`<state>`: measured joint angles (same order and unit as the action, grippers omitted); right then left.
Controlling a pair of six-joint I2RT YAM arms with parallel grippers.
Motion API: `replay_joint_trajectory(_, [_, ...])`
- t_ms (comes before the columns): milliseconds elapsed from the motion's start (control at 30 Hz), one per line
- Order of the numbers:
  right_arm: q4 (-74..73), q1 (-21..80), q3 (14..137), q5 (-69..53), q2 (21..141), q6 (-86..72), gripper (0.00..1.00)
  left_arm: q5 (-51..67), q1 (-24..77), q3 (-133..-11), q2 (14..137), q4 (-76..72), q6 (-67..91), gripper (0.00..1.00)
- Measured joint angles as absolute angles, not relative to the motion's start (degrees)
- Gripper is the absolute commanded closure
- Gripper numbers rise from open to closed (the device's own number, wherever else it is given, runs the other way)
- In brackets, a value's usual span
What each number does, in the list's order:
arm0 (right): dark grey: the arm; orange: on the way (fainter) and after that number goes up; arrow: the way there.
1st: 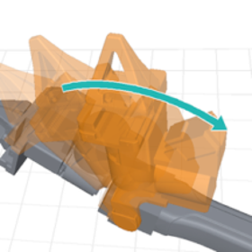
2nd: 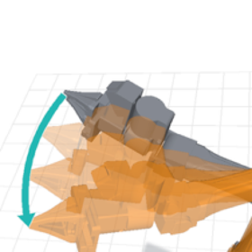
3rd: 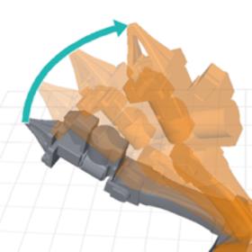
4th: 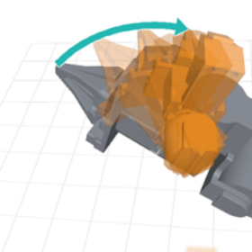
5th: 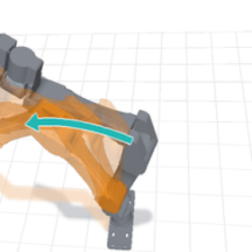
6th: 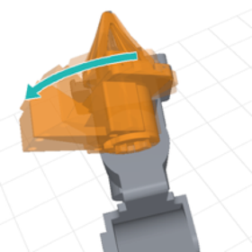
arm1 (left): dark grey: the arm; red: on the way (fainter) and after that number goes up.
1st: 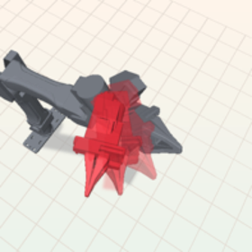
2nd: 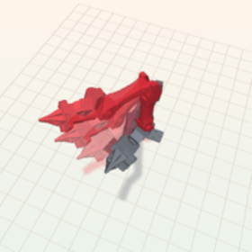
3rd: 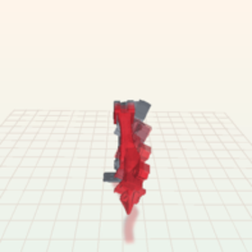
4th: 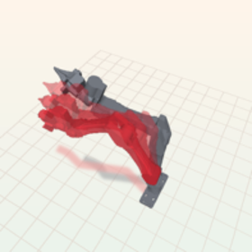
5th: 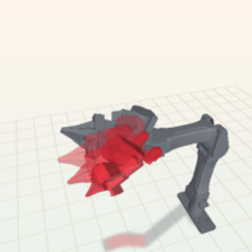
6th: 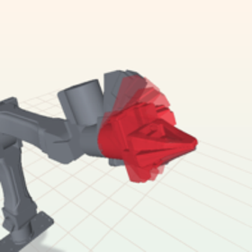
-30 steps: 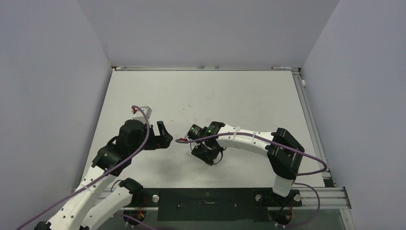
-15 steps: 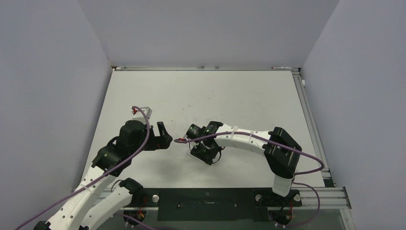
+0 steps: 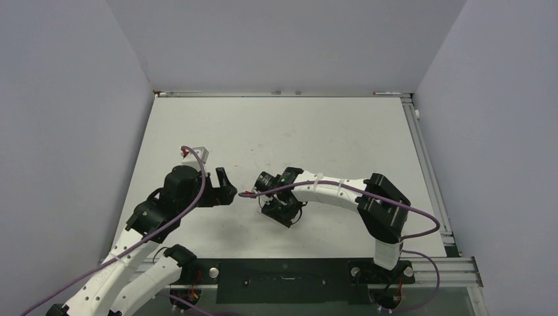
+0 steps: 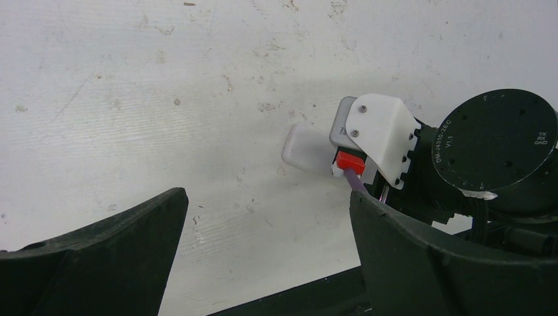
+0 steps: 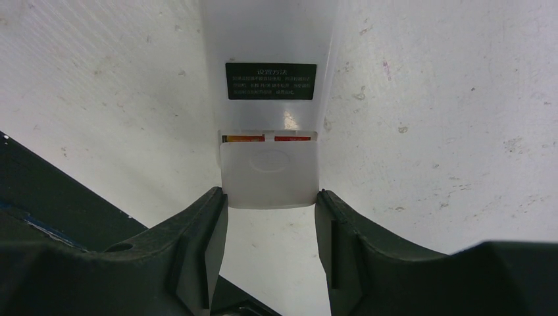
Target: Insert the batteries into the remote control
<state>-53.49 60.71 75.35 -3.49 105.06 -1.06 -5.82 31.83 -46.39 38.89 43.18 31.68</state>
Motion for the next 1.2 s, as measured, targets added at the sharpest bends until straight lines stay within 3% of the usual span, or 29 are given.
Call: replay_joint_trajectory(1200, [-53.25,60.27,76.60,-4.32,106.65,-1.74,0.92,-5.85,32.23,-46.39,38.41,43.22,31.68,0.08])
